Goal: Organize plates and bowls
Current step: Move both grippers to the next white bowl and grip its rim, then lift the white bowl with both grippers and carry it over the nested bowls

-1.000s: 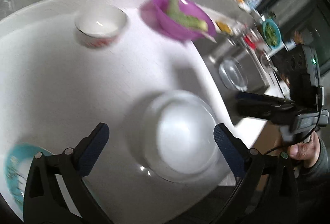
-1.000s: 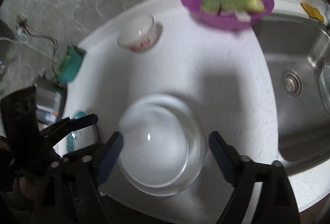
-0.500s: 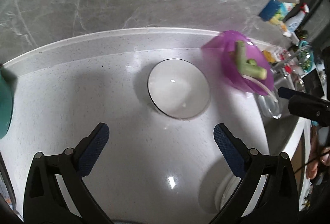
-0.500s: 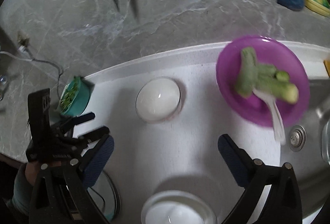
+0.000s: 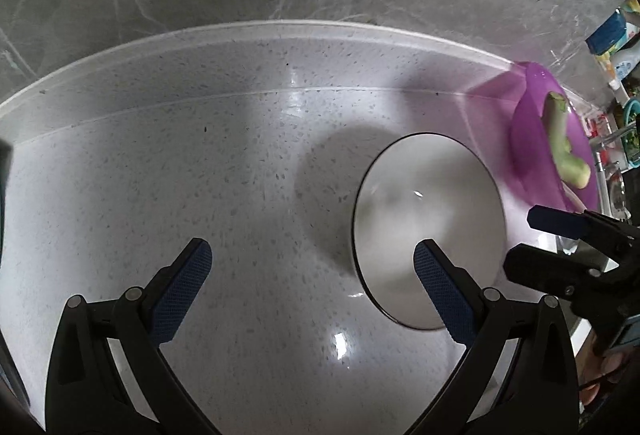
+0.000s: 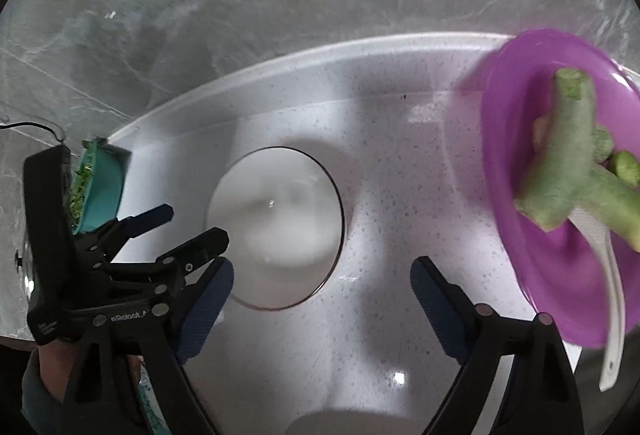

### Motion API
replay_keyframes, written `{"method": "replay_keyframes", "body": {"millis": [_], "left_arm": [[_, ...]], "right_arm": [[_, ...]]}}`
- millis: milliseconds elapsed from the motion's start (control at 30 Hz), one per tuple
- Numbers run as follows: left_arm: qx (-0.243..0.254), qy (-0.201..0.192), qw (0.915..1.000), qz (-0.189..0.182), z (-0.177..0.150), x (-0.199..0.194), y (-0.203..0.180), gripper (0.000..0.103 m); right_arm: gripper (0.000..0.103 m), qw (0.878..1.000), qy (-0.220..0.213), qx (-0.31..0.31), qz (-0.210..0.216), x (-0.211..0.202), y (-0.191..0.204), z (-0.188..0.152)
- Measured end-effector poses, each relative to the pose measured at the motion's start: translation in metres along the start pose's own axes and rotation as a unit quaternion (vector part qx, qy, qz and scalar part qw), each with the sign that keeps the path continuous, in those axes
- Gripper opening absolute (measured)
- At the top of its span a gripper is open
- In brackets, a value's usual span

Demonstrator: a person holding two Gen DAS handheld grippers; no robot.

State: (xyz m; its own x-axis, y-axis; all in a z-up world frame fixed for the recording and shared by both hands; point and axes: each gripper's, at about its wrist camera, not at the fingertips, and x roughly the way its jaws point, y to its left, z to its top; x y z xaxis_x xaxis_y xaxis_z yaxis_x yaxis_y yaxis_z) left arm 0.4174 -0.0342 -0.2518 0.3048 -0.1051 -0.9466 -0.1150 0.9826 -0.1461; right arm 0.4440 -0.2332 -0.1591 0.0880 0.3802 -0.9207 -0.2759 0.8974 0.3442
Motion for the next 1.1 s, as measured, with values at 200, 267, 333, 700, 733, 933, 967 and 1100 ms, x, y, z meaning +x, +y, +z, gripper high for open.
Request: {"method": "replay_keyframes", "body": {"millis": [200, 267, 333, 700, 733, 933, 967, 1100], "left_arm": [[0.012, 0.003, 0.9999, 0.010, 0.002, 0.016, -0.005, 0.090], [0.014, 0.008, 0.9998, 0.011, 0.005, 0.023, -0.007, 0.068], [0.014, 0.013, 0.9997, 0.012, 0.005, 0.032, -0.010, 0.059], [0.050, 0.009, 0.9987, -0.001, 0.009, 0.044, -0.040, 0.017], [0.053, 0.011, 0.9985, -0.004, 0.009, 0.044, -0.043, 0.011], [0.061, 0.010, 0.9981, -0.001, 0.011, 0.048, -0.053, 0.008], [0.062, 0.010, 0.9981, -0.001, 0.011, 0.049, -0.054, 0.008], [0.059, 0.011, 0.9982, -0.004, 0.006, 0.044, -0.049, 0.008]], "right_arm": [[0.085, 1.000, 0.019, -0.010, -0.011, 0.023, -0.002, 0.006], [0.079, 1.000, 0.026, -0.008, -0.012, 0.030, -0.008, 0.007], [0.073, 0.999, 0.036, -0.009, -0.013, 0.038, -0.011, 0.008], [0.021, 0.998, 0.057, -0.027, -0.002, 0.058, -0.009, 0.008], [0.021, 0.998, 0.056, -0.030, -0.007, 0.058, -0.007, 0.008], [0.021, 0.998, 0.052, -0.028, -0.003, 0.054, -0.011, 0.005], [0.021, 0.998, 0.052, -0.027, -0.003, 0.054, -0.012, 0.005], [0.021, 0.998, 0.049, -0.026, -0.003, 0.053, -0.010, 0.005]]}}
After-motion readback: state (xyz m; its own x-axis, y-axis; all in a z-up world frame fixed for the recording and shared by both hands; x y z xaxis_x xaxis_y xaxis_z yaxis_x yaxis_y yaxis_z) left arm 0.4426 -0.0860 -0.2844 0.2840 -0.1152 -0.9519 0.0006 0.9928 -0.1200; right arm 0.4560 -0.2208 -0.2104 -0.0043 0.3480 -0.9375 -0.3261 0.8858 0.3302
